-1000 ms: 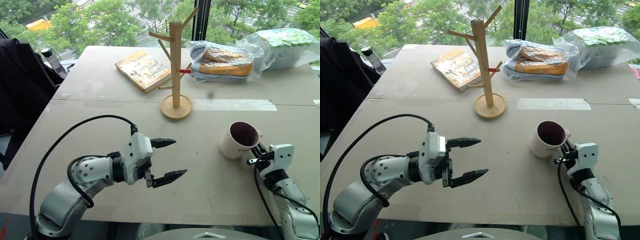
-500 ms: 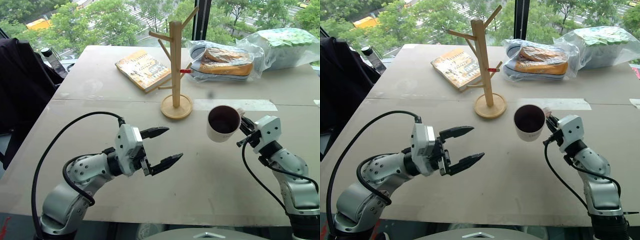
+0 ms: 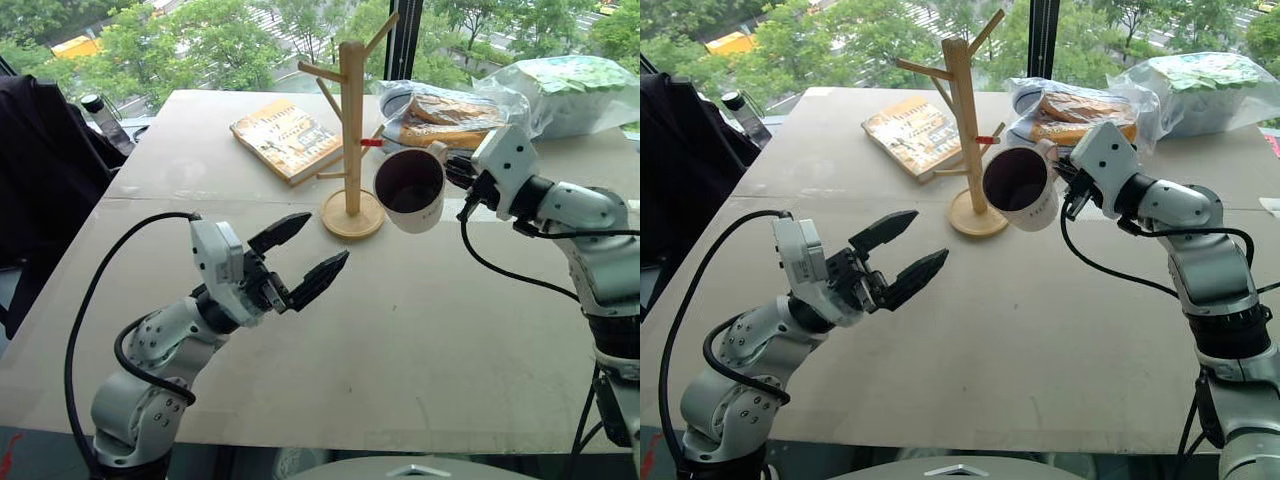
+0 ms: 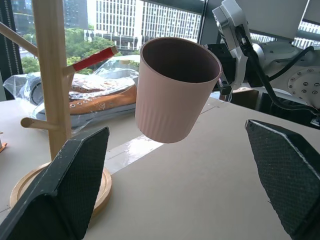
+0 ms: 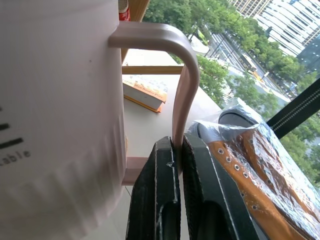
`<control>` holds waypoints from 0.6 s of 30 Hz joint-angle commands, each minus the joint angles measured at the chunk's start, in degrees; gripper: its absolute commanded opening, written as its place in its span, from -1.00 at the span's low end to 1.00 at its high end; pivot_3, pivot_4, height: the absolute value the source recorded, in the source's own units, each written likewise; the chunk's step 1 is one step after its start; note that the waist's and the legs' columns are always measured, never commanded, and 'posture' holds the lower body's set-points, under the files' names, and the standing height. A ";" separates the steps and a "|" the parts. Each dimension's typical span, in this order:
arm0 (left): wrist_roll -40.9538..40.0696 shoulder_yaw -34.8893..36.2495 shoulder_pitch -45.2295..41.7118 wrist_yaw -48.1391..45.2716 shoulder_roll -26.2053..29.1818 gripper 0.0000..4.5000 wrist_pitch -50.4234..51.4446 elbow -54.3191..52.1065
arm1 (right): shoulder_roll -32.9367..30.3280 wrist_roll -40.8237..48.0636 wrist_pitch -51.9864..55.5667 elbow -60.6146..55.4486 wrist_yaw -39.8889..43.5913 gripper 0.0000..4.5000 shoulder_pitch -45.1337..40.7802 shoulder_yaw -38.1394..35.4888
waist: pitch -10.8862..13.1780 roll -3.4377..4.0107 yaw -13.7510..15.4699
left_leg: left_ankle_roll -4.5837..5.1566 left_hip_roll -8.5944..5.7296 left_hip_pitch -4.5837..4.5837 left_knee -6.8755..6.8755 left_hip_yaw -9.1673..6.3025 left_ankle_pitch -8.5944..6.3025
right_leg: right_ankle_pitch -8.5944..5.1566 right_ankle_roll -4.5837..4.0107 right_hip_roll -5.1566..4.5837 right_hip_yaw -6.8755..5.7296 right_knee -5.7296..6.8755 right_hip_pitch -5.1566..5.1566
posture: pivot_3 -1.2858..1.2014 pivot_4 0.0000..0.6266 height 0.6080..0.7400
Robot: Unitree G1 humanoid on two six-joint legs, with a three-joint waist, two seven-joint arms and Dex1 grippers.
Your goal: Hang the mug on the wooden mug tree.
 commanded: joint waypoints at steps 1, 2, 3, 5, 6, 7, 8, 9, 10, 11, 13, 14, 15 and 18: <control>-2.44 2.11 -0.71 3.17 -1.49 1.00 -1.45 -2.09 | -0.38 -1.31 -2.95 3.82 4.35 -0.99 -7.78 1.97 | 0.02 -0.01 -0.10 | 0.00 0.00 0.00 0.00 0.02 0.00 | 0.00 0.00 -0.01 0.02 0.00 -0.02 | 0.03 -0.52 1.00; -2.56 2.12 -0.70 3.89 -1.80 1.00 -1.48 -2.15 | -0.41 -1.68 -3.57 5.10 5.25 -0.99 -9.15 2.62 | 0.02 -0.01 -0.08 | 0.00 0.00 -0.01 0.00 0.02 0.00 | 0.00 0.00 -0.01 0.01 0.01 -0.03 | 0.03 -0.52 1.00; -2.42 2.14 -0.48 4.42 -1.95 1.00 -1.55 -2.26 | -0.55 -2.38 -4.33 6.57 6.44 -0.99 -10.67 3.57 | 0.01 -0.01 -0.06 | 0.00 0.00 -0.01 0.00 0.01 0.00 | 0.00 0.00 -0.01 0.00 0.01 -0.03 | 0.03 -0.52 1.00; -1.43 2.12 0.27 5.83 -2.33 1.00 -1.81 -2.44 | -0.97 -3.96 -6.53 9.06 8.81 -0.99 -12.96 5.24 | 0.01 -0.02 0.03 | 0.00 0.00 -0.01 -0.01 -0.03 0.00 | 0.00 0.00 -0.01 -0.03 0.00 -0.02 | 0.03 -0.52 1.00; -0.94 2.09 0.78 6.45 -2.53 1.00 -2.04 -2.54 | -0.72 -4.47 -7.14 10.23 9.45 -0.99 -14.26 5.73 | 0.02 -0.02 0.05 | 0.00 0.00 -0.01 -0.01 -0.02 0.00 | 0.00 0.00 -0.03 -0.04 0.00 -0.02 | 0.03 -0.52 1.00; -0.65 2.04 1.36 7.03 -2.87 1.00 -2.35 -2.70 | -0.30 -4.76 -7.39 11.18 9.93 -0.99 -15.54 6.03 | 0.02 -0.03 0.00 | 0.00 0.00 -0.02 -0.01 -0.02 0.00 | 0.00 0.00 -0.03 -0.04 0.00 -0.02 | 0.03 -0.52 1.00; -0.50 1.96 1.86 7.50 -3.19 1.00 -2.63 -2.85 | 0.05 -4.96 -7.59 11.96 10.45 -0.99 -16.61 6.33 | 0.03 -0.04 -0.01 | 0.00 -0.01 -0.03 -0.01 0.00 0.00 | 0.00 0.00 -0.06 -0.02 -0.01 -0.03 | 0.03 -0.52 1.00; -0.18 1.76 2.37 7.77 -3.45 1.00 -2.92 -2.99 | 0.33 -5.26 -7.92 12.71 11.11 -0.99 -17.61 6.75 | 0.04 -0.06 -0.01 | 0.00 -0.01 -0.04 -0.01 0.00 0.00 | 0.01 0.00 -0.07 -0.02 -0.01 -0.04 | 0.03 -0.52 1.00; 0.08 1.48 2.69 7.88 -3.60 1.00 -3.18 -3.07 | 0.58 -5.59 -8.29 13.39 11.60 -0.99 -18.34 7.07 | 0.05 -0.05 -0.01 | 0.00 -0.01 -0.04 -0.01 0.00 0.00 | 0.01 0.00 -0.07 -0.02 -0.01 -0.04 | 0.03 -0.52 1.00; 0.30 1.24 2.81 8.01 -3.67 1.00 -3.41 -3.06 | 0.94 -5.96 -8.76 14.17 11.97 -0.99 -19.13 7.38 | 0.05 -0.05 -0.01 | 0.00 -0.01 -0.04 -0.01 0.00 0.00 | 0.01 0.00 -0.08 -0.02 0.00 -0.05 | 0.03 -0.52 1.00; 0.60 0.92 2.84 8.15 -3.70 1.00 -3.82 -2.97 | 1.80 -6.58 -9.31 15.56 12.23 -0.99 -20.50 7.66 | 0.05 -0.05 -0.02 | 0.00 0.00 -0.04 -0.02 -0.01 0.00 | 0.01 -0.01 -0.08 -0.03 0.01 -0.06 | 0.03 -0.52 1.00; 0.73 0.86 2.81 8.14 -3.73 1.00 -3.95 -2.91 | 2.26 -6.90 -9.43 16.15 12.22 -0.99 -21.09 7.68 | 0.05 -0.05 -0.02 | 0.00 -0.01 -0.04 -0.03 -0.02 0.00 | 0.01 -0.01 -0.07 -0.04 0.01 -0.06 | 0.03 -0.52 1.00; 1.04 0.84 2.77 8.12 -3.77 1.00 -4.19 -2.84 | 2.80 -7.20 -9.68 16.80 12.32 -0.99 -21.81 7.82 | 0.05 -0.05 -0.04 | -0.01 0.00 -0.03 -0.03 -0.02 0.00 | 0.01 -0.01 -0.08 -0.04 0.01 -0.06 | 0.03 -0.52 1.00; 3.13 0.73 2.76 8.10 -3.64 1.00 -5.44 -2.39 | 3.87 -7.91 -10.44 18.10 12.88 -0.99 -23.15 8.43 | 0.05 -0.05 -0.03 | -0.01 -0.01 -0.04 -0.03 -0.02 0.00 | 0.01 -0.02 -0.10 -0.03 0.00 -0.06 | 0.03 -0.52 1.00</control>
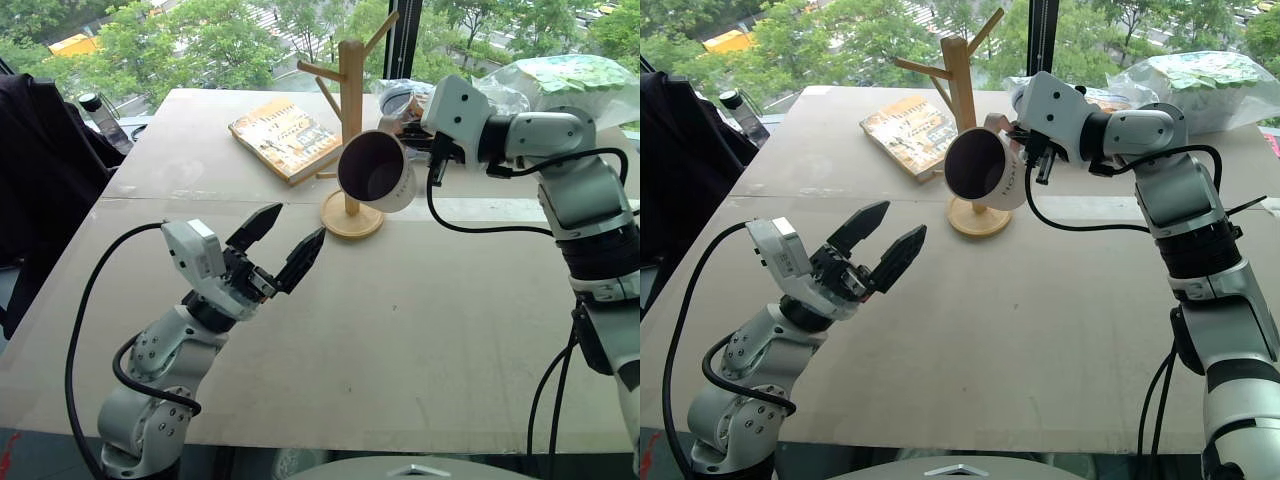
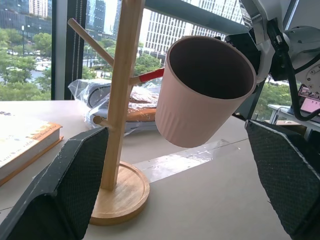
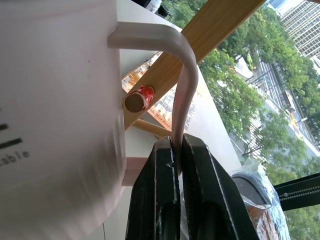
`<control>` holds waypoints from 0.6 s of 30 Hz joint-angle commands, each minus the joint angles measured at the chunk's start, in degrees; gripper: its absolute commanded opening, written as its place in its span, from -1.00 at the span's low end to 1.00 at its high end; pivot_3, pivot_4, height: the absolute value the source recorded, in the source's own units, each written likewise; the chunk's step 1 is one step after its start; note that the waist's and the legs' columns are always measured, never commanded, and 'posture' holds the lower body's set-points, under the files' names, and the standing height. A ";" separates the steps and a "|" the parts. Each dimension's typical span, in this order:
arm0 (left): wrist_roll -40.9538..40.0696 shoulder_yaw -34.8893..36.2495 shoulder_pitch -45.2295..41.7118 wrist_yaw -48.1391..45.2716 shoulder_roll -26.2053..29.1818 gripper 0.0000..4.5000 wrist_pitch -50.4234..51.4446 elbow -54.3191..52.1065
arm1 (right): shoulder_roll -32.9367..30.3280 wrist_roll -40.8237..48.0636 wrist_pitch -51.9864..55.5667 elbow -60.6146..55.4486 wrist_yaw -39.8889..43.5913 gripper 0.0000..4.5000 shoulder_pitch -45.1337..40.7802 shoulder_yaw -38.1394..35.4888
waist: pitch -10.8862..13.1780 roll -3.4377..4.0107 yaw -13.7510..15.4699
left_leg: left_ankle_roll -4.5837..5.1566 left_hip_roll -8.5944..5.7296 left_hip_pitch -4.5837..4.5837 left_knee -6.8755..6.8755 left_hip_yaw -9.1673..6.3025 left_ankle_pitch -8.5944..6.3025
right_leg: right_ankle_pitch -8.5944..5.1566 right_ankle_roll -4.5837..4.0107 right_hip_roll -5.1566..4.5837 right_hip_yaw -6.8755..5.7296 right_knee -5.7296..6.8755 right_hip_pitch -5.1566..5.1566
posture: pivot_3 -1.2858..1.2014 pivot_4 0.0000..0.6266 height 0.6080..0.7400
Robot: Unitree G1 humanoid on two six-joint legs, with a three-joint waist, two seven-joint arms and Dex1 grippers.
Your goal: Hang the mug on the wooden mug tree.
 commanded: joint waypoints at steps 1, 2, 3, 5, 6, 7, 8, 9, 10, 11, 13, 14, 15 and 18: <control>1.95 -0.25 -0.08 0.11 0.06 1.00 -2.50 -1.97 | 0.55 -0.91 -1.51 0.41 1.03 -0.99 -2.72 -0.25 | 0.00 0.00 0.03 | 0.00 0.00 0.00 0.00 0.00 0.00 | 0.00 0.00 0.00 0.00 0.00 0.00 | 0.03 -0.52 1.00; 2.07 -0.21 0.01 0.11 0.01 1.00 -2.66 -1.87 | 0.63 -1.18 -1.52 0.60 1.32 -0.99 -2.95 -0.02 | 0.00 0.00 0.05 | 0.00 0.00 -0.01 0.00 0.00 0.00 | 0.00 0.00 -0.01 0.00 0.00 0.00 | 0.03 -0.52 1.00; 2.16 -0.16 0.18 0.06 -0.06 1.00 -2.80 -1.82 | 0.72 -1.49 -1.40 0.76 1.51 -0.88 -3.17 0.15 | 0.00 0.00 0.04 | 0.00 0.00 -0.01 -0.01 0.00 0.00 | 0.00 0.00 -0.01 0.00 -0.01 -0.01 | 0.03 -0.52 1.00; 2.38 -0.14 0.57 -0.03 -0.13 1.00 -3.13 -1.76 | 0.95 -1.84 -0.91 0.99 2.02 -0.67 -3.52 0.26 | 0.00 0.00 0.01 | 0.00 0.00 -0.01 -0.02 0.00 0.00 | 0.00 0.00 -0.02 0.00 -0.01 -0.02 | 0.03 -0.52 1.00; 2.48 -0.16 0.69 -0.04 -0.17 1.00 -3.27 -1.73 | 1.09 -1.88 -0.32 1.03 2.09 -0.49 -3.63 0.14 | 0.00 0.00 0.00 | 0.00 0.00 -0.01 -0.04 0.00 0.00 | 0.00 0.00 -0.02 0.00 -0.01 -0.03 | 0.03 -0.52 1.00; 2.57 -0.20 0.75 -0.02 -0.20 1.00 -3.36 -1.70 | 1.17 -1.92 0.01 1.09 2.13 -0.23 -3.73 -0.01 | 0.00 0.00 0.00 | 0.00 0.00 -0.01 -0.06 0.00 0.00 | 0.00 -0.01 -0.03 0.00 -0.01 -0.04 | 0.03 -0.52 1.00; 2.64 -0.25 0.76 -0.02 -0.21 1.00 -3.45 -1.65 | 1.24 -1.99 0.19 1.19 2.02 -0.10 -3.81 -0.19 | 0.00 0.00 -0.01 | 0.00 0.00 -0.01 -0.07 0.00 0.00 | 0.00 -0.01 -0.03 0.00 -0.01 -0.05 | 0.03 -0.52 1.00; 2.70 -0.30 0.76 -0.02 -0.22 1.00 -3.52 -1.61 | 1.28 -2.05 0.32 1.27 1.88 0.06 -3.87 -0.36 | 0.00 0.00 -0.01 | 0.00 0.00 -0.01 -0.08 0.00 0.00 | 0.00 -0.01 -0.03 0.00 -0.01 -0.06 | 0.03 -0.52 1.00; 2.70 -0.32 0.75 0.00 -0.22 1.00 -3.58 -1.56 | 1.27 -2.06 0.46 1.42 1.69 0.21 -3.90 -0.66 | 0.00 0.00 -0.01 | 0.00 0.00 -0.01 -0.08 0.00 0.00 | 0.00 -0.01 -0.03 0.00 -0.01 -0.07 | 0.03 -0.52 1.00; 2.69 -0.31 0.77 -0.02 -0.18 1.00 -3.64 -1.52 | 1.25 -2.09 0.62 1.54 1.47 0.42 -3.94 -0.97 | 0.00 0.00 0.00 | -0.01 0.00 -0.01 -0.08 0.00 0.00 | 0.00 -0.02 -0.04 0.00 -0.01 -0.08 | 0.03 -0.52 1.00; 2.76 -0.36 0.87 -0.10 -0.11 1.00 -3.74 -1.42 | 1.24 -1.98 0.90 1.65 0.59 0.84 -3.80 -1.88 | 0.00 0.00 -0.01 | -0.01 0.00 -0.02 -0.08 0.00 0.00 | 0.00 -0.02 -0.05 0.00 -0.01 -0.08 | 0.03 -0.52 1.00; 2.89 -0.42 0.99 -0.17 -0.05 1.00 -3.77 -1.40 | 1.28 -1.71 1.09 1.57 -0.16 0.98 -3.51 -2.65 | 0.00 0.00 0.00 | -0.01 0.00 -0.02 -0.08 0.00 0.00 | 0.00 -0.02 -0.05 0.00 -0.01 -0.08 | 0.03 -0.52 1.00; 3.02 -0.44 1.13 -0.28 0.08 1.00 -3.78 -1.40 | 1.30 -1.36 1.61 1.25 -0.91 0.98 -3.06 -3.48 | 0.00 0.00 -0.01 | -0.01 0.00 -0.02 -0.08 0.00 0.00 | 0.00 -0.02 -0.06 0.00 -0.01 -0.08 | 0.03 -0.52 1.00; 3.45 -0.41 1.76 -0.25 0.52 1.00 -3.45 -1.56 | 0.35 0.71 3.56 -1.71 -1.69 0.98 0.54 -6.32 | 0.00 0.00 0.10 | -0.01 0.00 -0.04 -0.10 0.00 0.00 | 0.01 -0.02 -0.06 0.01 -0.01 -0.10 | 0.03 -0.52 1.00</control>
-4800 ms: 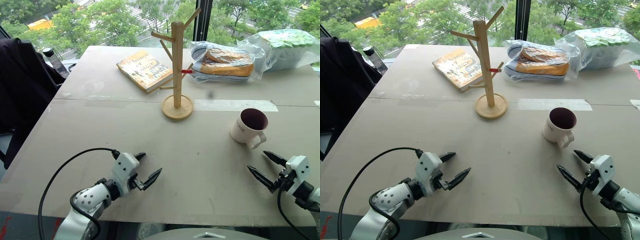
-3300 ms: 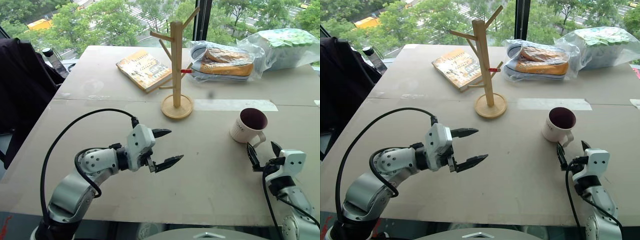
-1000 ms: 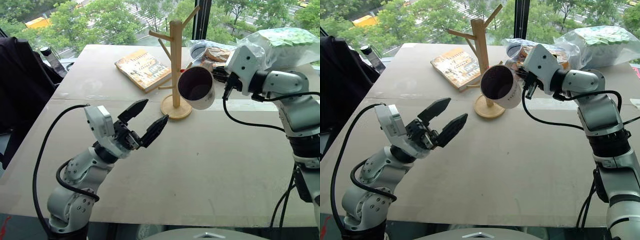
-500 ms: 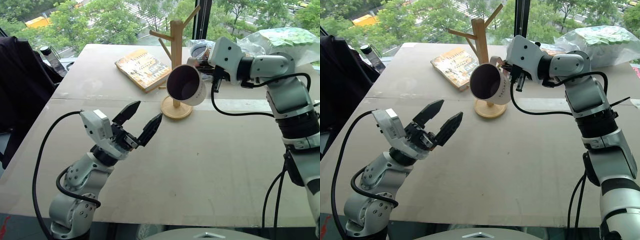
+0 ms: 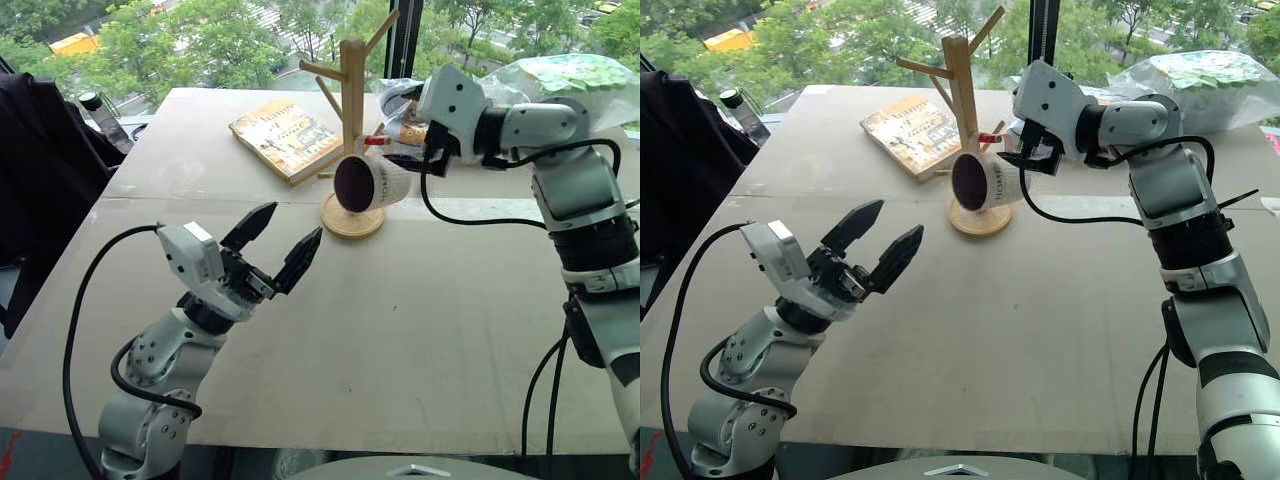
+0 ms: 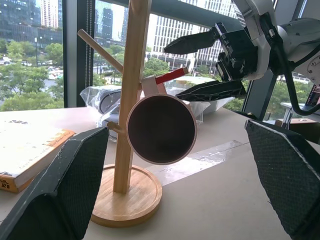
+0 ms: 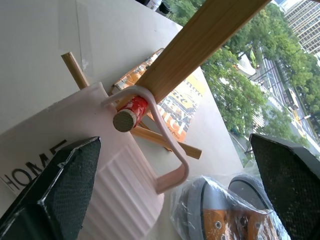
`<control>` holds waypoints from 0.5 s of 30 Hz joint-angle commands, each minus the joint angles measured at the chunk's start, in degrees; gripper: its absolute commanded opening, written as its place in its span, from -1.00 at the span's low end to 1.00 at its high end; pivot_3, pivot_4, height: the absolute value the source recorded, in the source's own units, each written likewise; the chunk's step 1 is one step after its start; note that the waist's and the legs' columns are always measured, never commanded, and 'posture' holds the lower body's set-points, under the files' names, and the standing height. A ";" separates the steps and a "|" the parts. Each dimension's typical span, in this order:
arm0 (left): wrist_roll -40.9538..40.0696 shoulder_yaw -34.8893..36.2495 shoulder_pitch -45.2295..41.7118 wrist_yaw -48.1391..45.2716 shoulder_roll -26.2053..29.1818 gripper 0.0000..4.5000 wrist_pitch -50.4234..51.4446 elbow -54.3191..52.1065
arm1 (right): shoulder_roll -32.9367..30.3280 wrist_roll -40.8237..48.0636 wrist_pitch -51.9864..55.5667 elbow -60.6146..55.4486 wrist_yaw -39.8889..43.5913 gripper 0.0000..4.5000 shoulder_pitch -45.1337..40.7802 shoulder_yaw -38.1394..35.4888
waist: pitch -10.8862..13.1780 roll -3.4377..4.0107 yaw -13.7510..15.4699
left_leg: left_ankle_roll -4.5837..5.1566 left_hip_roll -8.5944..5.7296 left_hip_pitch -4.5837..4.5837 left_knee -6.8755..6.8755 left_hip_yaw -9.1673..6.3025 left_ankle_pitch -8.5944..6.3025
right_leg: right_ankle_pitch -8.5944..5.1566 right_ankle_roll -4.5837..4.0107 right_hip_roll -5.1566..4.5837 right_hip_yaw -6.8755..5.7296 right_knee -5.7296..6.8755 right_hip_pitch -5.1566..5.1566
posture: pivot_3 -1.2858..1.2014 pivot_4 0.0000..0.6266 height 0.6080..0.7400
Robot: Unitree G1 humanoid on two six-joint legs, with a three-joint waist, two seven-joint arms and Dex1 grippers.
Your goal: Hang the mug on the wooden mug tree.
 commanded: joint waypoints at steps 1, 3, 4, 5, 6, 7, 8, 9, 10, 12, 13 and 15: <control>1.20 -0.13 1.16 -0.19 1.02 1.00 -0.69 -1.67 | -1.50 3.51 3.79 -6.08 -1.70 0.98 4.36 -6.24 | 0.00 0.00 0.13 | 0.00 0.00 0.00 -0.01 -0.01 0.00 | 0.00 0.00 0.00 -0.01 -0.01 0.01 | 0.03 -0.52 1.00; 1.85 -0.79 2.99 -1.07 2.74 1.00 0.80 -1.95 | -2.62 6.80 8.58 -10.94 -2.19 0.98 9.97 -10.42 | -0.05 -0.08 0.27 | 0.00 0.00 -0.02 -0.11 -0.04 0.00 | 0.00 0.00 -0.05 -0.04 -0.08 0.01 | 0.03 -0.52 1.00; 3.30 -1.54 4.23 -2.04 4.07 1.00 0.91 -1.77 | -2.88 9.08 10.80 -13.48 -2.61 0.98 13.20 -13.18 | -0.05 -0.08 0.31 | 0.00 -0.01 -0.02 -0.13 -0.04 -0.01 | 0.00 0.00 -0.06 -0.05 -0.10 0.01 | 0.03 -0.52 1.00; 4.76 -2.32 5.38 -3.03 5.24 1.00 0.68 -1.23 | -2.77 11.96 11.02 -15.93 -2.56 0.98 16.77 -16.35 | -0.05 -0.08 0.29 | 0.00 -0.03 -0.07 -0.21 -0.04 0.00 | 0.00 0.00 -0.10 -0.05 -0.14 -0.03 | 0.03 -0.52 1.00; 5.82 -2.90 6.16 -3.16 6.29 1.00 1.35 -0.26 | -2.81 15.03 10.67 -18.91 -1.62 0.98 20.78 -19.18 | -0.03 -0.05 0.23 | 0.00 -0.03 -0.10 -0.24 -0.06 -0.01 | 0.00 0.00 -0.11 -0.06 -0.17 -0.03 | 0.03 -0.52 1.00; 6.44 -3.19 6.56 -3.14 6.92 1.00 1.83 0.43 | -2.87 17.13 10.39 -20.97 -0.99 0.98 23.37 -20.92 | -0.01 -0.03 0.24 | 0.00 -0.04 -0.13 -0.29 -0.05 -0.01 | 0.00 0.00 -0.11 -0.05 -0.21 -0.06 | 0.03 -0.52 1.00; 7.28 -2.74 7.02 -2.23 6.69 1.00 1.82 1.77 | -2.13 19.88 11.52 -24.08 -1.69 0.98 27.75 -23.71 | 0.01 0.01 0.18 | 0.01 -0.04 -0.17 -0.34 -0.05 -0.01 | 0.00 0.01 -0.12 -0.06 -0.24 -0.10 | 0.03 -0.52 1.00; 7.86 -2.36 7.29 -1.56 6.41 1.00 1.70 2.64 | -1.70 21.77 12.57 -26.14 -2.52 0.98 30.64 -25.43 | 0.01 0.03 0.11 | 0.01 -0.04 -0.16 -0.35 -0.05 -0.01 | 0.00 0.01 -0.11 -0.06 -0.24 -0.11 | 0.03 -0.52 1.00; 8.35 -2.03 7.99 -1.42 6.24 1.00 1.40 3.09 | -0.96 23.30 13.13 -28.10 -3.50 0.98 34.12 -27.00 | 0.01 0.03 -0.05 | 0.01 -0.03 -0.15 -0.39 -0.05 -0.01 | 0.00 0.01 -0.10 -0.06 -0.21 -0.13 | 0.03 -0.52 1.00; 10.23 -2.51 10.80 -1.58 6.76 1.00 1.53 3.66 | 0.21 24.96 12.03 -31.59 -3.83 0.98 43.17 -28.79 | 0.01 0.01 -0.18 | 0.01 0.01 -0.08 -0.43 -0.04 -0.01 | -0.01 0.00 -0.05 -0.04 -0.16 -0.14 | 0.03 -0.52 1.00; 12.11 -3.25 12.31 -1.83 7.34 1.00 1.13 4.13 | 0.41 24.81 10.37 -32.74 -3.24 0.98 47.83 -29.02 | -0.01 0.00 -0.08 | 0.01 0.01 -0.05 -0.44 -0.05 -0.01 | -0.02 -0.01 -0.03 -0.05 -0.14 -0.11 | 0.03 -0.52 1.00; 15.64 -4.91 14.63 -2.72 8.06 1.00 -0.79 5.40 | 0.63 24.10 5.36 -33.43 -1.14 0.98 55.49 -28.71 | 0.02 0.04 0.05 | 0.01 0.02 0.01 -0.48 -0.03 -0.01 | -0.03 -0.01 -0.03 -0.05 -0.19 -0.04 | 0.03 -0.52 1.00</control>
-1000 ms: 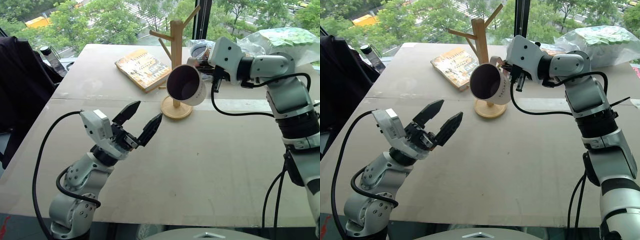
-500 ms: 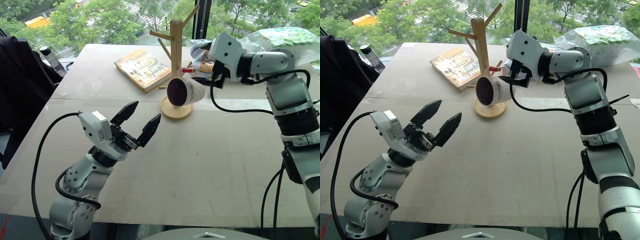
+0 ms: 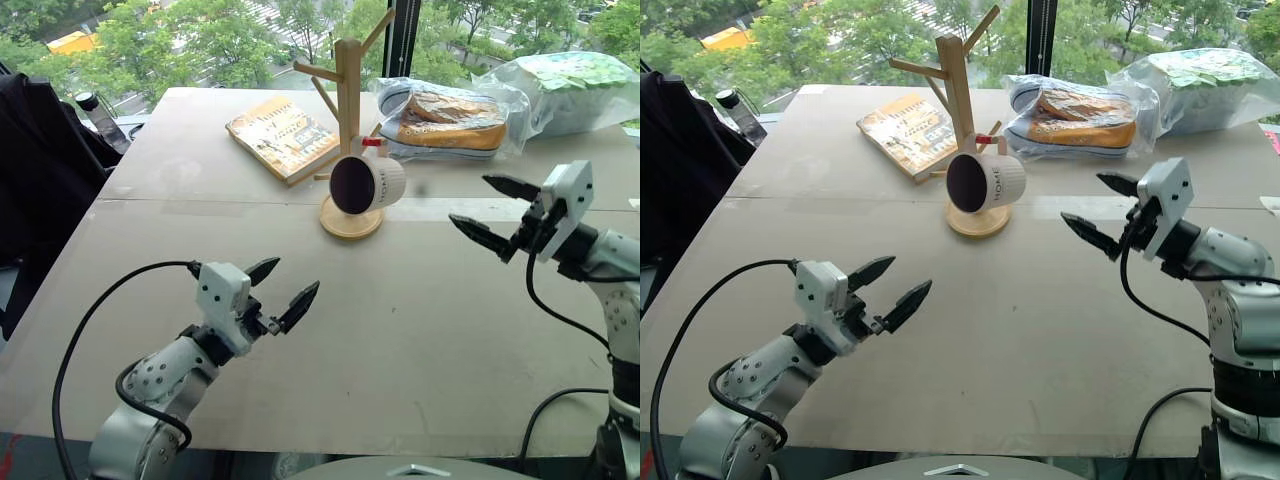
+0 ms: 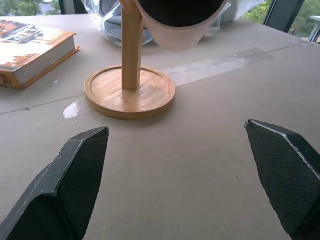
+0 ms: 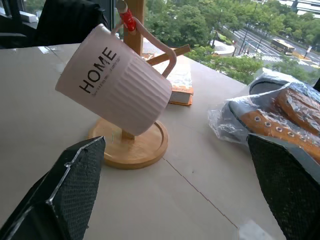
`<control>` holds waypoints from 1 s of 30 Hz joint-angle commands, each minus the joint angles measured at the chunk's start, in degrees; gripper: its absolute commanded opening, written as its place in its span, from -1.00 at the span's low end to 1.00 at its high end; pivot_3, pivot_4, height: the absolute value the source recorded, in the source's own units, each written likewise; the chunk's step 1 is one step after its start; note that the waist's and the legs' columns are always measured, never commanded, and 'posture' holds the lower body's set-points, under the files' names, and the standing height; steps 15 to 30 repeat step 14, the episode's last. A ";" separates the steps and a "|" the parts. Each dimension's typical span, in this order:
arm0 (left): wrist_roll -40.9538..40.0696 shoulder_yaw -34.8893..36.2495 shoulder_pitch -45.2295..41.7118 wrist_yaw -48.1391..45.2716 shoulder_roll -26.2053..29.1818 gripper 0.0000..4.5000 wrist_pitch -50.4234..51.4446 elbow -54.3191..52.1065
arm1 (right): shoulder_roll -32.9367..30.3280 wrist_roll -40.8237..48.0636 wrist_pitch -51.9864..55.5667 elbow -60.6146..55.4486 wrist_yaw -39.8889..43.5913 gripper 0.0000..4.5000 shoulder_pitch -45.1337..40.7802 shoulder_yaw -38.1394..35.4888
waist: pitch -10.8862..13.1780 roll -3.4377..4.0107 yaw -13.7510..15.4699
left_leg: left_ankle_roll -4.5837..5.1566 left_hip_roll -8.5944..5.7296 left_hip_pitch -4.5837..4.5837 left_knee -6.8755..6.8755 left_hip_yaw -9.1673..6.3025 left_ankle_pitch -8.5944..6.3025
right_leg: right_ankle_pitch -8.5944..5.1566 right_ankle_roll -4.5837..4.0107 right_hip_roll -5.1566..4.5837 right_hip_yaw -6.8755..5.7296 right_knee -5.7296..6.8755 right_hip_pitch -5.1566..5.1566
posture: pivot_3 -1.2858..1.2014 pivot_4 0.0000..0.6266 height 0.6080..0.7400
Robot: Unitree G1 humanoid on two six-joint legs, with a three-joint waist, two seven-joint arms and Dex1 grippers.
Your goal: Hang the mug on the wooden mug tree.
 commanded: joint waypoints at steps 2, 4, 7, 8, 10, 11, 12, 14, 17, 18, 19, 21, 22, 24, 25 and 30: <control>7.55 -2.96 3.60 -1.21 1.54 1.00 -3.67 2.40 | 2.17 0.86 -7.96 -1.51 1.49 0.98 12.25 -1.54 | 0.04 0.06 0.07 | 0.01 -0.03 0.00 0.02 0.05 0.00 | 0.00 0.01 -0.02 0.04 0.02 -0.01 | 0.03 -0.52 1.00; 9.14 -3.66 4.43 -1.34 1.35 1.00 -4.42 3.36 | 3.20 0.62 -11.25 0.74 1.94 0.98 17.64 -1.91 | 0.04 0.05 0.06 | 0.01 -0.02 0.06 0.11 0.05 0.01 | -0.10 -0.17 -0.02 0.06 0.03 0.05 | 0.03 -0.52 1.00; 9.88 -3.64 5.19 -1.70 0.93 1.00 -5.35 3.77 | 3.31 -0.77 -16.75 4.07 3.25 0.98 23.12 -1.38 | 0.04 0.01 0.04 | 0.01 -0.01 0.16 0.18 0.07 0.01 | -0.12 -0.21 -0.05 0.09 0.03 0.18 | 0.03 -0.52 1.00; 9.76 -3.59 5.55 -1.75 0.76 1.00 -5.27 3.63 | 3.58 -0.83 -18.15 5.30 3.39 0.98 24.79 -1.35 | 0.04 0.01 0.03 | 0.01 -0.01 0.18 0.19 0.07 0.01 | -0.12 -0.22 -0.06 0.09 0.03 0.18 | 0.03 -0.52 1.00; 9.98 -3.56 6.42 -1.89 0.56 1.00 -5.67 3.26 | 3.82 -1.30 -21.41 8.09 4.37 0.98 28.08 -0.91 | 0.03 0.00 0.04 | 0.01 0.00 0.21 0.19 0.08 0.01 | -0.12 -0.22 -0.09 0.08 0.05 0.17 | 0.03 -0.52 1.00; 10.31 -3.56 6.73 -1.97 0.54 1.00 -6.01 3.22 | 3.84 -1.52 -22.71 9.08 4.73 0.98 29.06 -0.63 | 0.03 0.01 0.04 | 0.01 0.01 0.21 0.19 0.07 0.01 | -0.12 -0.23 -0.09 0.07 0.05 0.17 | 0.03 -0.52 1.00; 10.59 -3.58 6.98 -2.04 0.54 1.00 -6.23 3.23 | 3.87 -1.54 -23.81 9.96 5.00 0.98 29.61 -0.41 | 0.03 0.01 0.03 | 0.01 0.02 0.21 0.18 0.08 0.01 | -0.12 -0.23 -0.08 0.06 0.06 0.17 | 0.03 -0.52 1.00; 10.79 -3.46 7.65 -2.70 0.62 1.00 -7.17 3.31 | 4.15 -1.27 -25.36 11.38 5.01 0.98 30.16 -0.04 | 0.02 0.03 -0.03 | 0.00 0.03 0.21 0.18 0.08 0.01 | -0.12 -0.23 -0.06 0.07 0.05 0.16 | 0.03 -0.52 1.00; 10.79 -3.46 7.65 -2.70 0.62 1.00 -7.17 3.31 | 4.15 -1.27 -25.36 11.38 5.01 0.98 30.16 -0.04 | 0.02 0.03 -0.03 | 0.00 0.03 0.21 0.18 0.08 0.01 | -0.12 -0.23 -0.06 0.07 0.05 0.16 | 0.03 -0.52 1.00; 10.79 -3.46 7.65 -2.70 0.62 1.00 -7.17 3.31 | 4.15 -1.27 -25.36 11.38 5.01 0.98 30.16 -0.04 | 0.02 0.03 -0.03 | 0.00 0.03 0.21 0.18 0.08 0.01 | -0.12 -0.23 -0.06 0.07 0.05 0.16 | 0.03 -0.52 1.00; 10.79 -3.46 7.65 -2.70 0.62 1.00 -7.17 3.31 | 4.15 -1.27 -25.36 11.38 5.01 0.98 30.16 -0.04 | 0.02 0.03 -0.03 | 0.00 0.03 0.21 0.18 0.08 0.01 | -0.12 -0.23 -0.06 0.07 0.05 0.16 | 0.03 -0.52 1.00; 10.79 -3.46 7.65 -2.70 0.62 1.00 -7.17 3.31 | 4.15 -1.27 -25.36 11.38 5.01 0.98 30.16 -0.04 | 0.02 0.03 -0.03 | 0.00 0.03 0.21 0.18 0.08 0.01 | -0.12 -0.23 -0.06 0.07 0.05 0.16 | 0.03 -0.52 1.00; 10.79 -3.46 7.65 -2.70 0.62 1.00 -7.17 3.31 | 4.15 -1.27 -25.36 11.38 5.01 0.98 30.16 -0.04 | 0.02 0.03 -0.03 | 0.00 0.03 0.21 0.18 0.08 0.01 | -0.12 -0.23 -0.06 0.07 0.05 0.16 | 0.03 -0.52 1.00; 10.79 -3.46 7.65 -2.70 0.62 1.00 -7.17 3.31 | 4.15 -1.27 -25.36 11.38 5.01 0.98 30.16 -0.04 | 0.02 0.03 -0.03 | 0.00 0.03 0.21 0.18 0.08 0.01 | -0.12 -0.23 -0.06 0.07 0.05 0.16 | 0.03 -0.52 1.00; 10.79 -3.46 7.65 -2.70 0.62 1.00 -7.17 3.31 | 4.15 -1.27 -25.36 11.38 5.01 0.98 30.16 -0.04 | 0.02 0.03 -0.03 | 0.00 0.03 0.21 0.18 0.08 0.01 | -0.12 -0.23 -0.06 0.07 0.05 0.16 | 0.03 -0.52 1.00; 10.79 -3.46 7.65 -2.70 0.62 1.00 -7.17 3.31 | 4.15 -1.27 -25.36 11.38 5.01 0.98 30.16 -0.04 | 0.02 0.03 -0.03 | 0.00 0.03 0.21 0.18 0.08 0.01 | -0.12 -0.23 -0.06 0.07 0.05 0.16 | 0.03 -0.52 1.00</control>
